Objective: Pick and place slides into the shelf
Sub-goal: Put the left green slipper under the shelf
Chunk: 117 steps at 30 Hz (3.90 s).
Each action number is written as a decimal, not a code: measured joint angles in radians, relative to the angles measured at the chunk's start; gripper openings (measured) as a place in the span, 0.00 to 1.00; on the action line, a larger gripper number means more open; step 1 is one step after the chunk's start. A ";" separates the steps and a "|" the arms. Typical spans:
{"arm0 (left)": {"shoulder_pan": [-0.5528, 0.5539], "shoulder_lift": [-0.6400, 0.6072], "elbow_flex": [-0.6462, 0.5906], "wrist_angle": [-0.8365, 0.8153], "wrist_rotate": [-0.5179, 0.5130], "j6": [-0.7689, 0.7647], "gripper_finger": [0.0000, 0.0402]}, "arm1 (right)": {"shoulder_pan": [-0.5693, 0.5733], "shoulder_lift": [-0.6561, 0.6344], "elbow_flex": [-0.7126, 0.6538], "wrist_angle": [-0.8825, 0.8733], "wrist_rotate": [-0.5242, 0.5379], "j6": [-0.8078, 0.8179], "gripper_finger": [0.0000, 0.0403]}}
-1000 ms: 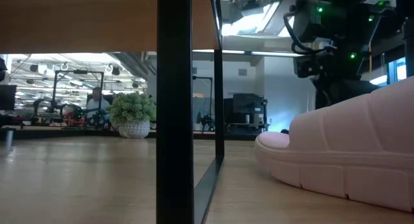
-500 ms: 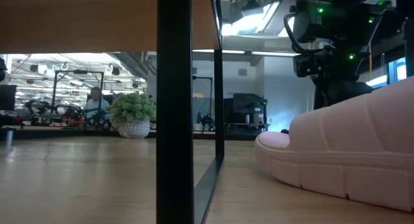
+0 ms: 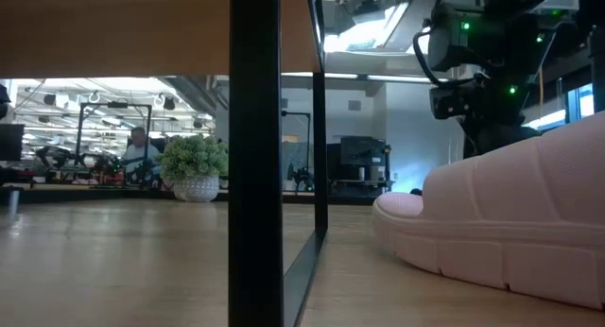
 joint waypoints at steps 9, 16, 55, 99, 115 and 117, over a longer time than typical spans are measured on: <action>0.000 0.000 0.000 -0.002 0.000 0.000 0.37 | -0.022 0.000 -0.024 0.034 0.001 -0.005 0.33; 0.000 0.000 0.000 -0.002 0.000 0.000 0.37 | -0.050 0.000 -0.024 0.041 0.001 -0.005 0.21; 0.253 0.000 0.000 0.006 0.045 -0.826 0.37 | 0.084 0.000 0.218 0.188 0.314 -0.621 0.04; 0.219 0.004 0.000 0.020 -0.089 -1.196 0.69 | 0.168 0.000 0.219 0.782 0.232 -1.313 0.04; 0.184 0.004 0.001 0.046 -0.075 -1.308 0.69 | 0.168 0.000 0.219 0.891 0.109 -1.446 0.04; 0.175 0.004 0.001 0.046 -0.076 -1.308 0.69 | 0.167 0.000 0.219 0.911 0.086 -1.466 0.04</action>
